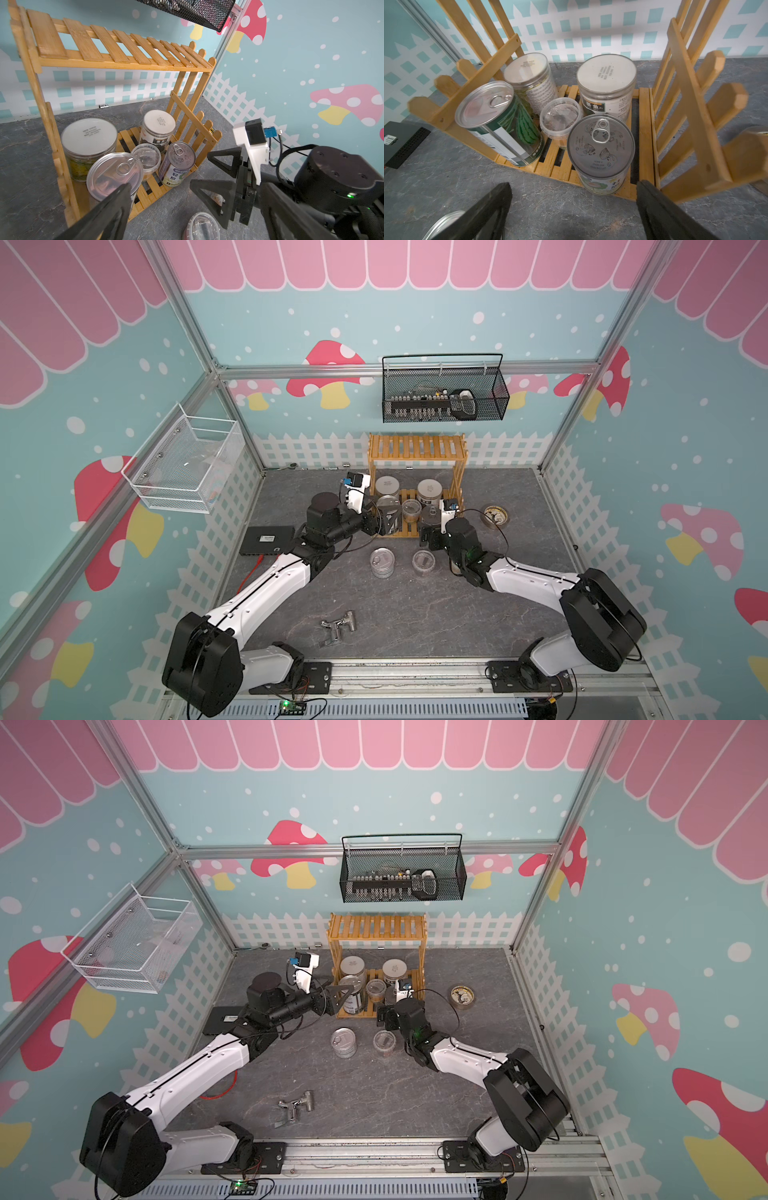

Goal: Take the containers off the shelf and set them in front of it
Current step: 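Pick up a container from the shelf.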

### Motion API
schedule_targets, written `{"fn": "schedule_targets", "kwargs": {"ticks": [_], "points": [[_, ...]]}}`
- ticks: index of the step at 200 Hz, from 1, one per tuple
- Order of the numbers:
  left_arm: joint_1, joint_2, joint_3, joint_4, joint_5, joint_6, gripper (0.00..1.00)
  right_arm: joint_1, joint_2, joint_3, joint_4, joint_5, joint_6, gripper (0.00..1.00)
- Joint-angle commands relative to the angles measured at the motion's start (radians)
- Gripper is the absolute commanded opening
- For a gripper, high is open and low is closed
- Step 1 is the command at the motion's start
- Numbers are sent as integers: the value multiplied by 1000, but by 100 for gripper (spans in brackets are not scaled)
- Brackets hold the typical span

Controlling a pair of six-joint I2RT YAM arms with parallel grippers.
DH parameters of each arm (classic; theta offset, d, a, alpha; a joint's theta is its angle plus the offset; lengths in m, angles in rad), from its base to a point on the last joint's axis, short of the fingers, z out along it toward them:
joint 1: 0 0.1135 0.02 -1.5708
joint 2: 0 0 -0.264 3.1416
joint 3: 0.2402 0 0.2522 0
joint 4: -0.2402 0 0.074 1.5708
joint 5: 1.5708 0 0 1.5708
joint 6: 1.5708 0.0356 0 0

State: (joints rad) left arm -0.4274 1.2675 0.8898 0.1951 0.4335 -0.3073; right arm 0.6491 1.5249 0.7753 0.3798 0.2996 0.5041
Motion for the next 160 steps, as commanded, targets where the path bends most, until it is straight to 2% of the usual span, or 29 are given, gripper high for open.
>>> {"fn": "schedule_targets", "kwargs": {"ticks": [1,66,98,160], "points": [[4,-12,3,-12,1,11,99,6,54,65,-65,72,23,99],[5,-7,3,-16,5,20,99,5,189,172,-127,123,40,99],[4,-10,1,-19,4,23,99,1,226,205,-129,167,31,99],[5,-10,-2,-19,9,25,99,-23,270,245,-125,172,21,98]]}}
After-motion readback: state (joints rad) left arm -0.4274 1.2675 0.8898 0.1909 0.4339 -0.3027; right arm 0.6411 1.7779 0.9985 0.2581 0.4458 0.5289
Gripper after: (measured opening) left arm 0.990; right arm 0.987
